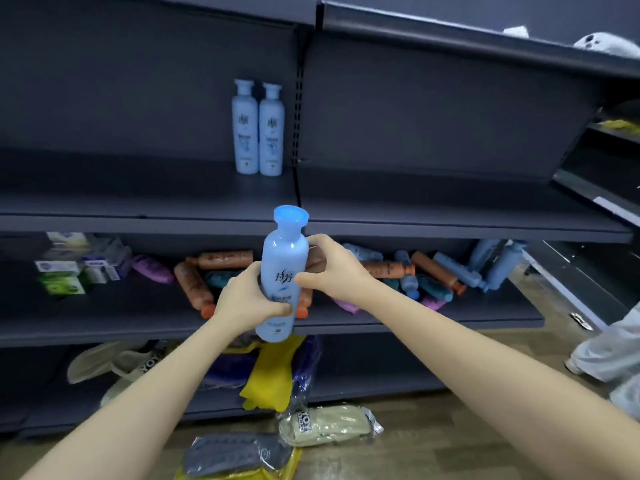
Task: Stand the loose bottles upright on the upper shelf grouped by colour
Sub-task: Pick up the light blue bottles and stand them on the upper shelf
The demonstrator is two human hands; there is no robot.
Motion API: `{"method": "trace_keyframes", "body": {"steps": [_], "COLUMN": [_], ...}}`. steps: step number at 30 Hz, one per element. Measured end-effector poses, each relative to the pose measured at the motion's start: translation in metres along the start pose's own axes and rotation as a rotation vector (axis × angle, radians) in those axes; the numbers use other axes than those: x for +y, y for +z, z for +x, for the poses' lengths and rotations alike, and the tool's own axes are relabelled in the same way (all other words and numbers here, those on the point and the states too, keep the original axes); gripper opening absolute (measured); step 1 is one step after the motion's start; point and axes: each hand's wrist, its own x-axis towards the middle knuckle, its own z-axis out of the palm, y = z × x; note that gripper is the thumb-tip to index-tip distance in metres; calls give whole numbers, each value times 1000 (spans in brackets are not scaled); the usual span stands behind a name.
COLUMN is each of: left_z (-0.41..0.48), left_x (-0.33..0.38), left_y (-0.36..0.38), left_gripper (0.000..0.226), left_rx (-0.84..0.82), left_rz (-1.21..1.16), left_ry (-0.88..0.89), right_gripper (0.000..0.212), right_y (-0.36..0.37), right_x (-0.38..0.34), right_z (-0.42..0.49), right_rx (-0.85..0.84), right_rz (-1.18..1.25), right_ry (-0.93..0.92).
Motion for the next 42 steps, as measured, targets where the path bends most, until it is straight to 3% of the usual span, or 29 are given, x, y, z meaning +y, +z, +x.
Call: {"method": "trace_keyframes", "body": {"steps": [7, 23, 28, 30, 37, 42], "left_z": [39, 140, 160, 168, 192, 213], "left_x": [9, 32, 30, 29, 29, 33], "left_y": [-55, -120, -130, -132, -127, -117], "left_gripper": [61, 52, 51, 52, 52, 52], "left_rx": [8, 54, 51, 48, 58, 76], "left_rz": [53, 56, 51, 47, 2, 40], "left_ry": [10, 168, 193, 193, 181, 161], "right_gripper": [39, 56, 41, 37, 60, 52], "right_y": [-2, -5, 0, 2, 6, 2], "right_x": [-46, -101, -106, -107, -99, -85], "right_z": [50, 145, 169, 176, 201, 224], "right_rx": [58, 302, 347, 354, 294, 297], "right_rz": [73, 163, 140, 155, 191, 184], "right_ry": [-21, -45, -29, -26, 44, 44]}}
